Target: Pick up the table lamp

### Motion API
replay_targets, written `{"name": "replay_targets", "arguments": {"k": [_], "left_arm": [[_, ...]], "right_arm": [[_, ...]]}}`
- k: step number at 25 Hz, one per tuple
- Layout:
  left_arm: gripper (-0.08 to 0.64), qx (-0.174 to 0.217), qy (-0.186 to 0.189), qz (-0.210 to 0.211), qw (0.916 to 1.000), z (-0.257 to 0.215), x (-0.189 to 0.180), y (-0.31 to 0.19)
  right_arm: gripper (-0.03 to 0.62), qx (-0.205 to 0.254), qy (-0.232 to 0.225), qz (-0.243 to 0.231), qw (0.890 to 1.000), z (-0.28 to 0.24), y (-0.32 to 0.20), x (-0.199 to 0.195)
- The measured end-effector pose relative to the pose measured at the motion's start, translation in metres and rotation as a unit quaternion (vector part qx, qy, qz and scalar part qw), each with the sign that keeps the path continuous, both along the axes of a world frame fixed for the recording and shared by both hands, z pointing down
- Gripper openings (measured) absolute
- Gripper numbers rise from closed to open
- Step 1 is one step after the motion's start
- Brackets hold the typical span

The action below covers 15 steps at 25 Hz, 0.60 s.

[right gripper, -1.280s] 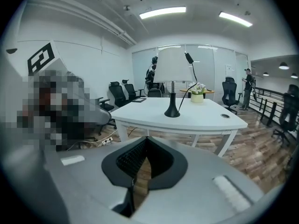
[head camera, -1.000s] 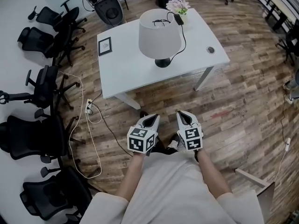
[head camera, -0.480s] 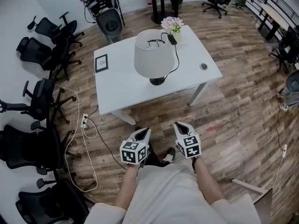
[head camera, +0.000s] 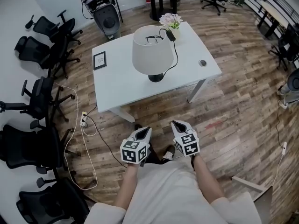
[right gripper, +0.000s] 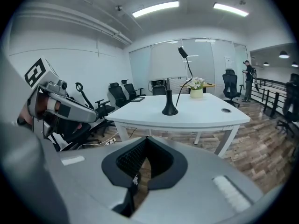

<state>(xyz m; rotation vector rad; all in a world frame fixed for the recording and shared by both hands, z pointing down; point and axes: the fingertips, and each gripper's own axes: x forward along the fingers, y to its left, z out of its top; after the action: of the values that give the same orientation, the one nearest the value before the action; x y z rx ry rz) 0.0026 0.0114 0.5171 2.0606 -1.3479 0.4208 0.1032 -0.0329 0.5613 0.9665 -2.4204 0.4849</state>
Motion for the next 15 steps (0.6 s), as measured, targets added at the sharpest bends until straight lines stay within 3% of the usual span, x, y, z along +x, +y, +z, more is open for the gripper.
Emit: {"name": "replay_targets", "arguments": {"k": [15], "left_arm": [[0.0, -0.003, 0.01, -0.012, 0.9999, 0.002, -0.002, -0.002]], "right_arm": [[0.026, 0.02, 0.02, 0.048, 0.998, -0.002, -0.019, 0.01]]}}
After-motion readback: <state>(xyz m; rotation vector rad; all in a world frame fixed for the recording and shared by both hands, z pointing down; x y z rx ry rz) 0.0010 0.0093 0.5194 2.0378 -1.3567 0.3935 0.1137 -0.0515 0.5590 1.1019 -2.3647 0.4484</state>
